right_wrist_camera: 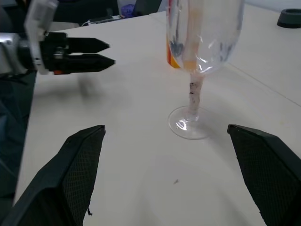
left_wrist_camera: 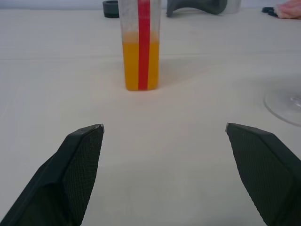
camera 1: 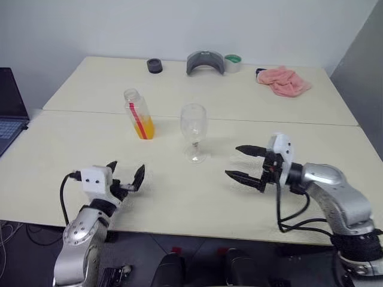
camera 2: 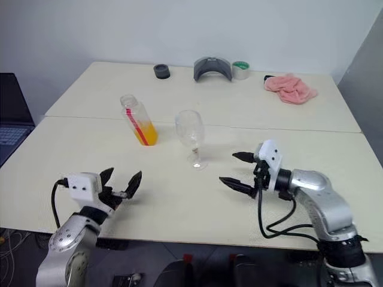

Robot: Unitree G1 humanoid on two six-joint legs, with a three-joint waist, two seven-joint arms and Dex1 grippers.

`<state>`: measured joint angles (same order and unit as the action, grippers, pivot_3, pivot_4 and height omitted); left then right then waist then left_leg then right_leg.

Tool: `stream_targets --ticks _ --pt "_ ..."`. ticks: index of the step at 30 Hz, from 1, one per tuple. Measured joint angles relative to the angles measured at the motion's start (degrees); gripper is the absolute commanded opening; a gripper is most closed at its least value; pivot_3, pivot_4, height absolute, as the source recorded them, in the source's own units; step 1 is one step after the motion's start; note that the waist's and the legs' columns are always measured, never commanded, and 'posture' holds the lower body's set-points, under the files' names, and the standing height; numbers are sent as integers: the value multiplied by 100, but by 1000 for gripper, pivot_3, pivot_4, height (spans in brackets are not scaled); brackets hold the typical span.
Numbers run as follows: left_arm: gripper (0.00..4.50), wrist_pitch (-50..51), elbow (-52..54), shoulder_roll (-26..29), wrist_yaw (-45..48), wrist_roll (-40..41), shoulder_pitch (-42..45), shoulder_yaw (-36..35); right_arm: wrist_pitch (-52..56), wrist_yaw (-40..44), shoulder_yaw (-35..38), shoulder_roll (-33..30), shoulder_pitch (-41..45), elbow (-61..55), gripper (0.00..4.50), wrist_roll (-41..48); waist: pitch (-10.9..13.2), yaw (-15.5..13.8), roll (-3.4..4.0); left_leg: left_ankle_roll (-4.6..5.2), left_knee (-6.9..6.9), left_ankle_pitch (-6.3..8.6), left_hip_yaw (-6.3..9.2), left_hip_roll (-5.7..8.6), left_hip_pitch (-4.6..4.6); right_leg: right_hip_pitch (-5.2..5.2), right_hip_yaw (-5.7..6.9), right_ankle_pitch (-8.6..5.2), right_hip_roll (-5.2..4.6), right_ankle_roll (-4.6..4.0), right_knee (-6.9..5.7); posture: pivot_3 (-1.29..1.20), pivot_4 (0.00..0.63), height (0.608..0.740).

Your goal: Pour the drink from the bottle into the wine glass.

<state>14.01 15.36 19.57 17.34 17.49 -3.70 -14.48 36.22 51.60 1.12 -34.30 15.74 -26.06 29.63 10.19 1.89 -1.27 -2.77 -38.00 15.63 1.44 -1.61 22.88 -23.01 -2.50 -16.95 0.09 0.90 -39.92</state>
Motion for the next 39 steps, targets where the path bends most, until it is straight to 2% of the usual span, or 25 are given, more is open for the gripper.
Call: stream_targets --ticks 4,8,17,25,39 --pt "4500 -114 -748 55 -119 -228 709 4 408 32 412 -340 -180 -528 4440 646 -1 -14 -4 0 -2 0 3 2 2 2 3 0 1 0 1 0 150 740" --pt "4500 -223 -1143 67 -156 -298 1172 6 671 -109 642 -414 -175 -813 4440 1128 -4 -10 -10 0 -2 0 2 -2 1 4 2 0 -2 1 1 0 150 740" --pt "4500 -342 -1716 120 -52 -369 1855 42 1235 -988 986 -463 118 -1105 4440 2121 -4 -19 -13 0 -5 0 4 0 3 6 3 1 -5 2 1 0 150 740" --pt "4500 -388 -2361 145 165 -378 2412 134 1352 -1440 1073 -603 139 -1160 4440 2451 -3 -19 -15 0 -6 0 3 0 4 6 3 1 -5 2 2 0 150 740" --pt "4500 -910 -3738 263 428 -519 3382 182 1348 -1733 1106 -782 136 -1188 4440 2755 -2 -22 -17 0 -7 -1 3 1 6 6 5 2 -6 2 3 0 150 740"
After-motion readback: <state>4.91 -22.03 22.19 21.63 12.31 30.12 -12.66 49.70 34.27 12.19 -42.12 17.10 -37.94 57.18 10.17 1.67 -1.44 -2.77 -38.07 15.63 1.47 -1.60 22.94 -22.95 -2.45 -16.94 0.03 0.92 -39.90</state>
